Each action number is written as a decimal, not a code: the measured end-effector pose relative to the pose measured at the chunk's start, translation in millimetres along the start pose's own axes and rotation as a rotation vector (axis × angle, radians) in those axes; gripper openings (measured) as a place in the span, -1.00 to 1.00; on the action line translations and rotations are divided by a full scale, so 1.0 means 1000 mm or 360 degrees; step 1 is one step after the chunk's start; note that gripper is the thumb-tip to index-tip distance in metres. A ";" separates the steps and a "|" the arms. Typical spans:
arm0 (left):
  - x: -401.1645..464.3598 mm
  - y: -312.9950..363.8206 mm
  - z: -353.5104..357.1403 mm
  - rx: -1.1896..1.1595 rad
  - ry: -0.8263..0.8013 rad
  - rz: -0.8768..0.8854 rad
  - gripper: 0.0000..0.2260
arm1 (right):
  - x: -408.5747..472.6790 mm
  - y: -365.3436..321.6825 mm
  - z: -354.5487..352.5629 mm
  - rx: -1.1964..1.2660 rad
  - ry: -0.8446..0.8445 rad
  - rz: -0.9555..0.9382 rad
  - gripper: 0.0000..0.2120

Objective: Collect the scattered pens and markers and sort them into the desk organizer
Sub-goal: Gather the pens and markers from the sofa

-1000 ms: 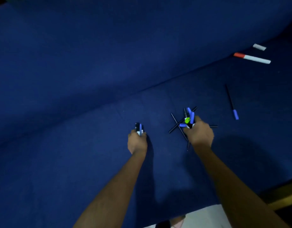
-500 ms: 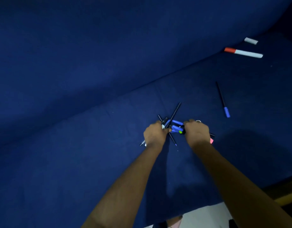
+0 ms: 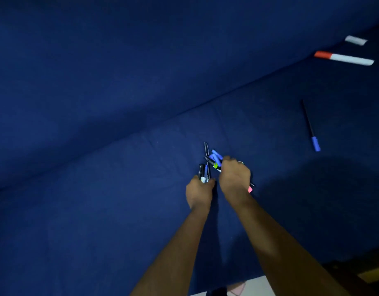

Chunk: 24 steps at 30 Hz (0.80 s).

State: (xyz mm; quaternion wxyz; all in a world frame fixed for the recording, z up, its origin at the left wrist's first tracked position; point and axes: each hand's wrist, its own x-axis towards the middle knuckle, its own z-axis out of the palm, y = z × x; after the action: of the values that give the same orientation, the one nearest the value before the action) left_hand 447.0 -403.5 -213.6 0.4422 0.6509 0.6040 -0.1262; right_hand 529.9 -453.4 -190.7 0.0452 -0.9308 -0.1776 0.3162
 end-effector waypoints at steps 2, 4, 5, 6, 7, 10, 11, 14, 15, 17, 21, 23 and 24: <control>0.005 0.005 -0.001 0.0091 -0.0013 -0.0016 -0.75 | 0.007 -0.004 0.002 -0.0048 -0.0057 0.0032 -0.78; 0.008 0.008 -0.002 0.0175 -0.0045 -0.0015 -0.77 | 0.013 -0.001 -0.003 0.0014 -0.0096 0.0095 -0.81; 0.007 0.009 -0.002 0.0210 -0.0053 -0.0012 -0.79 | 0.013 0.001 -0.005 0.0063 -0.0095 0.0114 -0.82; 0.005 0.011 -0.004 0.0232 -0.0056 -0.0014 -0.79 | 0.013 0.002 -0.007 0.0119 -0.0092 0.0129 -0.83; 0.003 0.013 -0.005 0.0252 -0.0049 -0.0009 -0.80 | 0.011 0.004 -0.009 0.0179 -0.0106 0.0146 -0.83; -0.004 0.023 -0.005 0.0273 -0.0034 0.0070 -0.80 | 0.005 0.020 -0.018 0.0343 -0.0078 0.0244 -0.78; -0.009 0.030 -0.001 0.0267 -0.0047 0.0125 -0.80 | 0.006 0.033 -0.027 0.0379 -0.0019 0.0288 -0.74; -0.018 0.060 0.022 0.0249 -0.0126 0.0350 -0.79 | 0.019 0.077 -0.067 0.0457 0.0309 0.0430 -0.66; -0.020 0.071 0.031 0.0236 -0.0183 0.0435 -0.78 | 0.028 0.090 -0.082 0.0494 0.0437 0.0476 -0.64; -0.024 0.097 0.058 0.0210 -0.0339 0.0573 -0.80 | 0.052 0.120 -0.109 0.0534 0.0598 0.0571 -0.63; -0.023 0.142 0.105 0.0193 -0.0422 0.0668 -0.74 | 0.086 0.166 -0.115 0.0306 0.0377 0.0704 -0.72; -0.020 0.162 0.121 0.0111 -0.0390 0.0692 -0.74 | 0.091 0.176 -0.104 0.0272 0.0297 0.0704 -0.75; -0.017 0.173 0.127 0.0112 -0.0352 0.0718 -0.76 | 0.094 0.179 -0.100 0.0282 0.0270 0.0695 -0.75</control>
State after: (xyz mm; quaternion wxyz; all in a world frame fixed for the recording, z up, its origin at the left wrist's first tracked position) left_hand 645.1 -486.7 -202.1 0.4994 0.7665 0.3868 -0.1157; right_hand 713.7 -583.8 -199.5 0.0720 -0.9627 0.0607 0.2537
